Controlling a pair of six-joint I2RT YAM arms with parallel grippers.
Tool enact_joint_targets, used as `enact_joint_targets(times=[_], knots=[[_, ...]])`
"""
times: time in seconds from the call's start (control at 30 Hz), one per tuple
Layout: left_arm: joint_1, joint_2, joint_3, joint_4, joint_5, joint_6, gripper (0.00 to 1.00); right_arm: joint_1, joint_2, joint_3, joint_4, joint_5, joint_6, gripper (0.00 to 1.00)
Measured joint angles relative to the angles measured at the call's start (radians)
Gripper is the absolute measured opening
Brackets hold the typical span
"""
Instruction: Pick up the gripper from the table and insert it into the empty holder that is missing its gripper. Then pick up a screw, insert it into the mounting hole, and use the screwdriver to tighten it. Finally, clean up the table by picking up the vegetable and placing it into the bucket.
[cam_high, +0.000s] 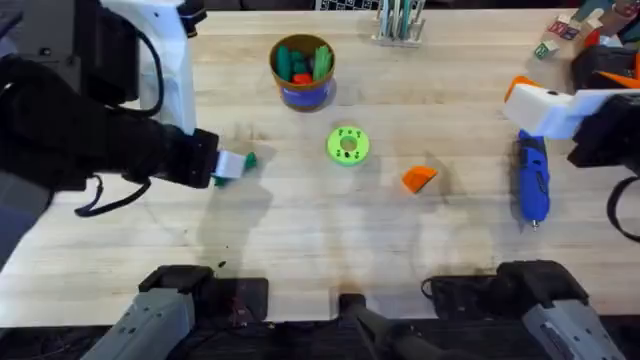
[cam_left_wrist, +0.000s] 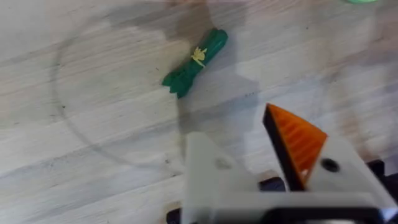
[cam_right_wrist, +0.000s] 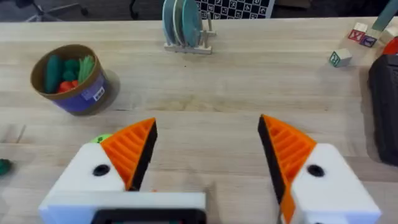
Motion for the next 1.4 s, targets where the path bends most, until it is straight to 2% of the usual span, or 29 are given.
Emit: enact_joint_targets(times=[0.13,0.17,0.43,0.6,0.67,0.83,1.0,1.1,1.17,1.23,1.4], knots=[[-0.008,-0.093,0.002,0.015,0.0,0.01,0.943,0.0,0.0,0.0,0.0,0.0,-0.013,0.99],[-0.012,-0.126,0.005,0.03,0.002,0.011,0.975,0.0,0.0,0.0,0.0,0.0,-0.013,0.993],[-0.026,-0.403,0.04,0.269,0.07,0.01,0.988,0.0,0.0,0.0,0.0,0.0,-0.017,0.991],[-0.026,-0.462,0.042,0.391,0.19,0.01,0.987,0.0,0.0,0.0,0.0,0.0,-0.017,0.991],[-0.026,-0.462,0.044,0.391,0.223,0.01,0.988,0.0,0.0,0.0,0.0,0.0,-0.017,0.991],[-0.026,-0.462,0.044,0.276,0.238,0.01,0.988,0.0,0.0,0.0,0.0,0.0,-0.017,0.992],[-0.026,-0.462,0.044,0.297,0.24,0.01,0.989,0.0,0.0,0.0,0.0,0.0,-0.017,0.992],[-0.026,-0.462,0.03,0.376,0.242,0.01,0.989,0.0,0.0,0.0,0.0,0.0,-0.017,0.992],[-0.026,-0.475,-0.018,0.487,0.242,0.006,0.988,0.0,0.0,0.0,0.0,0.0,-0.017,0.992],[-0.025,-0.518,-0.116,0.621,0.241,-0.018,0.987,0.0,0.0,0.0,0.0,0.0,-0.017,0.991],[-0.025,-0.748,-0.435,0.879,0.244,-0.132,0.988,0.0,0.0,0.0,0.0,0.0,-0.017,0.991]])
